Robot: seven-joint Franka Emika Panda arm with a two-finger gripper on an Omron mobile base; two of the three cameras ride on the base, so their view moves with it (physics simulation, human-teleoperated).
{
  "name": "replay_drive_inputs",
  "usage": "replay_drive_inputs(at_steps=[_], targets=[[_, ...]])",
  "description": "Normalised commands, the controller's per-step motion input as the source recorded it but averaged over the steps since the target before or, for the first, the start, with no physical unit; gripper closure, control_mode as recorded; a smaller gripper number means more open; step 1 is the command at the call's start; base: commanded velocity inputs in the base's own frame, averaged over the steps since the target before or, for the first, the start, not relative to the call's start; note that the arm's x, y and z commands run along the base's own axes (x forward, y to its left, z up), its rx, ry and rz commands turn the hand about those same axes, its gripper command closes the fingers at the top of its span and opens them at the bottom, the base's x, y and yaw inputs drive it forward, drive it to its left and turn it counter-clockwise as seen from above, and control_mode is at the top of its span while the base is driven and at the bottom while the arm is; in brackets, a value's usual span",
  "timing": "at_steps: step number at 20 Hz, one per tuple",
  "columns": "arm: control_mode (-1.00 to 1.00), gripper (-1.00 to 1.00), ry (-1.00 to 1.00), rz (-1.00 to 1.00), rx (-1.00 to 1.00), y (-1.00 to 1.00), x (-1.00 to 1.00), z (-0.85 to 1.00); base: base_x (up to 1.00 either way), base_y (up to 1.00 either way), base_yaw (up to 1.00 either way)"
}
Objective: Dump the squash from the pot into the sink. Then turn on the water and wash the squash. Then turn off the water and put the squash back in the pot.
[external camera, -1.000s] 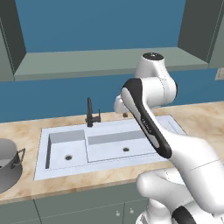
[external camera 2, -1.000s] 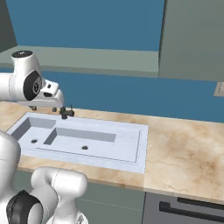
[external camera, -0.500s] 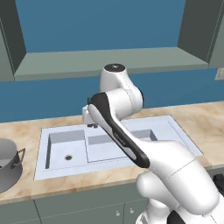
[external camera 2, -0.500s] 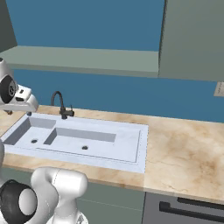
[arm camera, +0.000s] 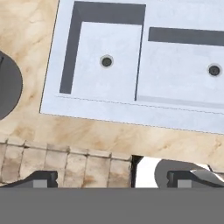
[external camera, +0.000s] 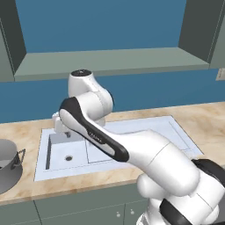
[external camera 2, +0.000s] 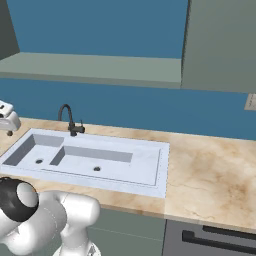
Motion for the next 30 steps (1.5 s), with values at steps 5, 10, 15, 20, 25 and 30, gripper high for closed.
replay_drive_inputs(at_steps=[5, 10, 15, 20, 25, 30], targets=[[-1.0, -1.0, 0.11, 0.0, 0.0, 0.77, 0.0, -0.13, 0.0, 0.0, 0.0], [-1.0, -1.0, 0.07, 0.0, 0.0, 0.69, 0.02, -0.18, 0.0, 0.0, 0.0], [-1.0, -1.0, 0.01, -0.03, -0.03, 0.63, 0.07, -0.21, 0.0, 0.0, 0.0], [-1.0, -1.0, 0.02, -0.06, -0.02, 0.6, 0.21, -0.24, 0.0, 0.0, 0.0], [-1.0, -1.0, 0.0, -0.08, -0.02, 0.53, 0.27, -0.18, 0.0, 0.0, 0.0], [-1.0, -1.0, 0.01, -0.1, -0.04, 0.49, 0.33, -0.18, 0.0, 0.0, 0.0]])
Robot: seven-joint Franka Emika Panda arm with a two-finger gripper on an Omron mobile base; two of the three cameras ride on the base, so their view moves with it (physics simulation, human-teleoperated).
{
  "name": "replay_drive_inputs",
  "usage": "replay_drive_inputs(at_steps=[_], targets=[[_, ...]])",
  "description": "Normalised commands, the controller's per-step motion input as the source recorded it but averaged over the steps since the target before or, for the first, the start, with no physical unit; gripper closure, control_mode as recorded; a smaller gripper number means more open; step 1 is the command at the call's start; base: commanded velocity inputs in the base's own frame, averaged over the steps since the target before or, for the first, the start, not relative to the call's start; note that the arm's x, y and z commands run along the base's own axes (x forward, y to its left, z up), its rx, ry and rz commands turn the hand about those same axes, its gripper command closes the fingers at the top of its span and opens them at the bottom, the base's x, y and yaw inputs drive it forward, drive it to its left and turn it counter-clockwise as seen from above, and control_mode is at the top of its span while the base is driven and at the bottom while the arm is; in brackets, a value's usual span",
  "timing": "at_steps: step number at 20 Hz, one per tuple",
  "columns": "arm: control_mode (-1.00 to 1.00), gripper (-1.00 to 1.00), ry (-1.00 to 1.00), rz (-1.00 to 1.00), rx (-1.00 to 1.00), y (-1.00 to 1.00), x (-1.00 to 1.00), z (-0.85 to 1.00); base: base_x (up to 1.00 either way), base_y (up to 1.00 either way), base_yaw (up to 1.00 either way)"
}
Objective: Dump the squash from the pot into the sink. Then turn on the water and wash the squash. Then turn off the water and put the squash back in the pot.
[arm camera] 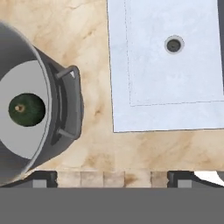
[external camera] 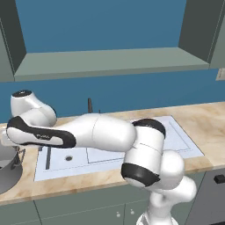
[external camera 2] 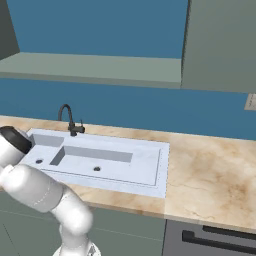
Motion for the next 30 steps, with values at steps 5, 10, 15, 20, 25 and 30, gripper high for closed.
replay_drive_inputs(at_steps=[5, 10, 15, 20, 25, 30], targets=[[-1.0, -1.0, 0.04, -0.13, -0.09, 0.42, 0.34, -0.15, 0.0, 0.0, 0.0], [-1.0, -1.0, 0.05, -0.1, -0.07, 0.37, 0.38, -0.09, 0.0, 0.0, 0.0], [-1.0, -1.0, 0.05, -0.07, -0.04, 0.24, 0.22, -0.09, 0.0, 0.0, 0.0], [-1.0, -1.0, 0.01, -0.04, 0.0, 0.02, 0.0, -0.15, 0.0, 0.0, 0.0], [-1.0, -1.0, -0.01, 0.0, 0.0, -0.02, -0.08, -0.18, 0.0, 0.0, 0.0], [-1.0, -1.0, -0.01, 0.0, 0.0, -0.27, -0.32, -0.25, 0.0, 0.0, 0.0]])
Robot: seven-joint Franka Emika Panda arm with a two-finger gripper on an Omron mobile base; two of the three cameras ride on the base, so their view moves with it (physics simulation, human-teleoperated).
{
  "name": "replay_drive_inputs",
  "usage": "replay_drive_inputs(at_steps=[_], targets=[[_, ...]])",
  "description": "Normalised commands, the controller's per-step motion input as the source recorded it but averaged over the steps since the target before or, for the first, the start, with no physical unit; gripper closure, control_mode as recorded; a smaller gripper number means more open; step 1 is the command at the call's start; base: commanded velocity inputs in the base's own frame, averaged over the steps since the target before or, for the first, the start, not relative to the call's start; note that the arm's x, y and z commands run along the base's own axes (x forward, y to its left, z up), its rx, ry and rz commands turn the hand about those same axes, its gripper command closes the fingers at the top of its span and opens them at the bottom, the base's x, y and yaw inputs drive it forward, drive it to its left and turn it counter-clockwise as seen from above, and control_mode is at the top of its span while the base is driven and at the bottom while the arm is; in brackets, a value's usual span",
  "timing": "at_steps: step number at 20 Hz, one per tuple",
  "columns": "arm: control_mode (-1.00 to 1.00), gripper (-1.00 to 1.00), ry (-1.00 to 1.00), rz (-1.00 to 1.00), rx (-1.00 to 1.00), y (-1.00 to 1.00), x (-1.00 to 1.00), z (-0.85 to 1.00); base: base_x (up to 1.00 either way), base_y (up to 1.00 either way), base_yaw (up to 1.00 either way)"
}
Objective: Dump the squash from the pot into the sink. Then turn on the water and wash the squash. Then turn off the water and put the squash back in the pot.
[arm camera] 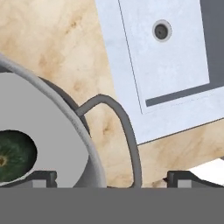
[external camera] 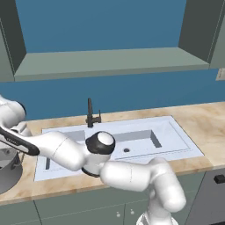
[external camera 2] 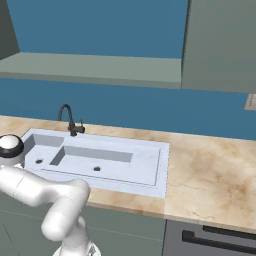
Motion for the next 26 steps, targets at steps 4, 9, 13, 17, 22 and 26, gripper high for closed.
replay_drive_inputs(at_steps=[4, 9, 13, 17, 22, 26], targets=[[-1.0, -1.0, 0.0, 0.0, 0.0, -0.33, -0.17, -0.29, 0.0, 0.0, 0.0], [-1.0, -1.0, 0.0, 0.0, 0.0, -0.37, 0.0, -0.33, 0.0, 0.0, 0.0], [-1.0, -1.0, 0.0, 0.0, 0.03, -0.38, -0.04, -0.41, 0.0, 0.0, 0.0], [-1.0, -1.0, 0.0, 0.0, 0.11, -0.24, -0.02, -0.52, 0.0, 0.0, 0.0], [-1.0, -1.0, 0.0, 0.0, 0.21, -0.07, -0.01, -0.6, 0.0, 0.0, 0.0], [-1.0, 1.0, 0.0, 0.0, 0.32, 0.0, -0.05, -0.78, 0.0, 0.0, 0.0]])
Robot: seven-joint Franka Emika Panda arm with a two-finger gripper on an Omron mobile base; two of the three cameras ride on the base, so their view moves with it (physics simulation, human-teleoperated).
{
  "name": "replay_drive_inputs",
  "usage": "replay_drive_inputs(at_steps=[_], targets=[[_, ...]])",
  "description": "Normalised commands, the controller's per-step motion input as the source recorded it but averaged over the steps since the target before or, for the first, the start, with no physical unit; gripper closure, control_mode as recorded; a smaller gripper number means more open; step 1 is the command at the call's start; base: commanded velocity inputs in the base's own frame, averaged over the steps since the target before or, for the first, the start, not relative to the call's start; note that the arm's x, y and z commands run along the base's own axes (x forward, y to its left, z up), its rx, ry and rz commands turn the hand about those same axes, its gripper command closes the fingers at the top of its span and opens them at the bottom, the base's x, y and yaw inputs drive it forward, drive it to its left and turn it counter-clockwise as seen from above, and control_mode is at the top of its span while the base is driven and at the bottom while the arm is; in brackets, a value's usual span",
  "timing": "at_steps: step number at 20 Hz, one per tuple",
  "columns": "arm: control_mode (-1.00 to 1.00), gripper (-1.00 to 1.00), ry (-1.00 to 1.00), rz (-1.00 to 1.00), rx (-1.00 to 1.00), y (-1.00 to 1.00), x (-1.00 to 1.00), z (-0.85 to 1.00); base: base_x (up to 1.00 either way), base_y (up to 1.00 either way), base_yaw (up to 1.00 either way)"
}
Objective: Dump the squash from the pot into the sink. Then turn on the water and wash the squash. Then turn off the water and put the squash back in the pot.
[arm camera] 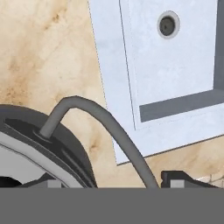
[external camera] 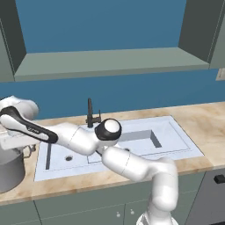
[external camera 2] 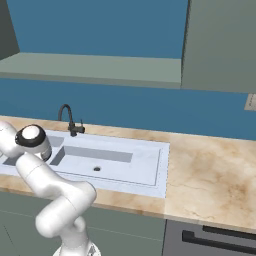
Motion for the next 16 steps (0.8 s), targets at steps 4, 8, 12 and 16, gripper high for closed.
replay_drive_inputs(at_steps=[4, 8, 12, 16], targets=[[-1.0, 1.0, 0.0, 0.0, 0.35, 0.0, -0.15, -0.89, 0.0, 0.0, 0.0], [-1.0, 1.0, -0.04, 0.0, 0.31, -0.02, -0.64, -0.36, 0.0, 0.0, 0.0], [-1.0, 1.0, -0.2, -0.05, 0.15, -0.2, -0.99, 0.22, 0.0, 0.0, 0.0], [-1.0, 1.0, -0.2, -0.22, 0.05, -0.52, -1.0, 0.37, 0.0, 0.0, 0.0]])
